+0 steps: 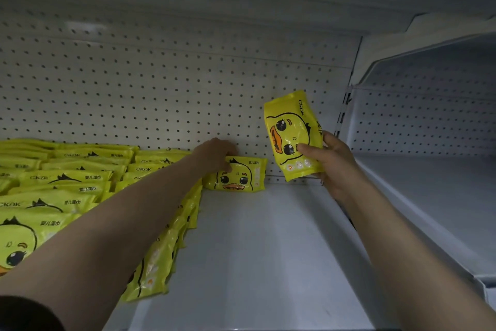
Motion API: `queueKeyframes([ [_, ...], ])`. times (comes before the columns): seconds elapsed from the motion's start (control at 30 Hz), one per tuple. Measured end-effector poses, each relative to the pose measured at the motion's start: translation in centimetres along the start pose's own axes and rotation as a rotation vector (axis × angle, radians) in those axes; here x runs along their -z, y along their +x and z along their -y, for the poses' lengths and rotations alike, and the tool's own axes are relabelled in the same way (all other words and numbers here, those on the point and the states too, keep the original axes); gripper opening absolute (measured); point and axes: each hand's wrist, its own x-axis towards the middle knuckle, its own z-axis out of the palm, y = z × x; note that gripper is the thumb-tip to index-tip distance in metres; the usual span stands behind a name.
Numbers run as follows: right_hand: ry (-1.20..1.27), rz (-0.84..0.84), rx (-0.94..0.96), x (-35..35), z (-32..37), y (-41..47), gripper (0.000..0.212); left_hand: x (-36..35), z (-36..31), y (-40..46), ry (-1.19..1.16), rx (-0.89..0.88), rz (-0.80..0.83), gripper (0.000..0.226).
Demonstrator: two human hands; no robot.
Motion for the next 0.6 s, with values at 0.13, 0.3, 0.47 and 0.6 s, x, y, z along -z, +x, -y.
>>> queueKeyframes([
  [0.13,-0.007,0.002,-0.005,-0.1,-0.3,0.2,0.04,-0.2,0.1,-0.1,-0.013,-0.012,-0.023,0.04],
  [0.3,-0.016,0.001,-0.012,-0.4,-0.8,0.5,0.041,-0.3,-0.3,-0.2,0.17,-0.065,-0.018,0.055],
  [0.47,-0.032,0.03,-0.028,-1.0,-1.4,1.0,0.038,-0.8,-0.4,-0.1,0.344,-0.099,-0.096,0.052],
  [0.6,-0.09,0.076,-0.041,-1.6,-1.7,1.8,0.037,-0.2,0.4,-0.5,0.209,-0.094,-0.116,0.05],
])
